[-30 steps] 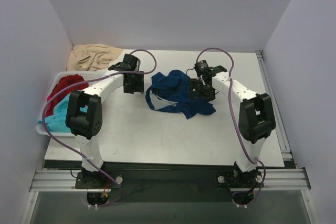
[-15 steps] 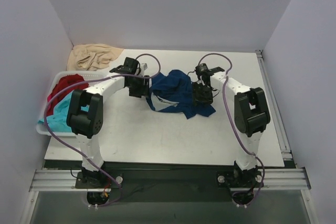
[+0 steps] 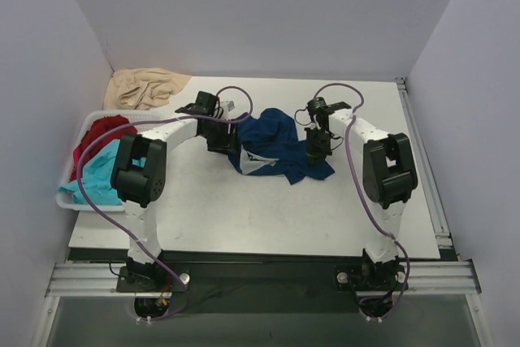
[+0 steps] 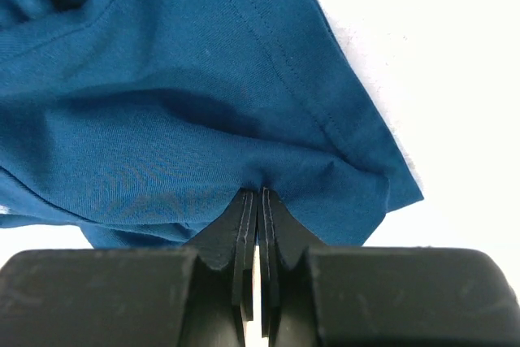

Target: Fold and stack the t-shirts

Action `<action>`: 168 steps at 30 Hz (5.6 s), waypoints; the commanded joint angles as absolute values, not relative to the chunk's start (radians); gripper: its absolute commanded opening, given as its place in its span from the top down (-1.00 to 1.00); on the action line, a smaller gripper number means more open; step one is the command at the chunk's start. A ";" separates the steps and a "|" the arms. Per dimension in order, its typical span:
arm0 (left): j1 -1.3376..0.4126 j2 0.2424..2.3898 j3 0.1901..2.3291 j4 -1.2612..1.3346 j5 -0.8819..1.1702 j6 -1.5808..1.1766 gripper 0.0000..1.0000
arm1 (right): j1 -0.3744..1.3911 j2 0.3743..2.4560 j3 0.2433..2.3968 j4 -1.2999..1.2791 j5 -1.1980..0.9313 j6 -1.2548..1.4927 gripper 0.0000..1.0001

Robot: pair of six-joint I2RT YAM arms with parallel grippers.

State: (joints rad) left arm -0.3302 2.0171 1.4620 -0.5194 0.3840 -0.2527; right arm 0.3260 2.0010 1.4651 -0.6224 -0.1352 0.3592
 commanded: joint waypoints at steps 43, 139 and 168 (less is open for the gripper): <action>-0.295 1.855 2.059 -0.782 -0.038 -0.232 1.00 | 0.345 2.115 1.775 -0.664 -0.173 0.359 -0.13; -0.206 2.235 2.465 -0.720 -0.098 -0.239 1.00 | 0.229 1.632 1.318 0.055 0.618 0.115 1.00; -0.150 2.138 2.577 -0.528 0.051 -0.334 1.00 | 0.186 1.493 1.459 -0.095 0.621 0.147 1.00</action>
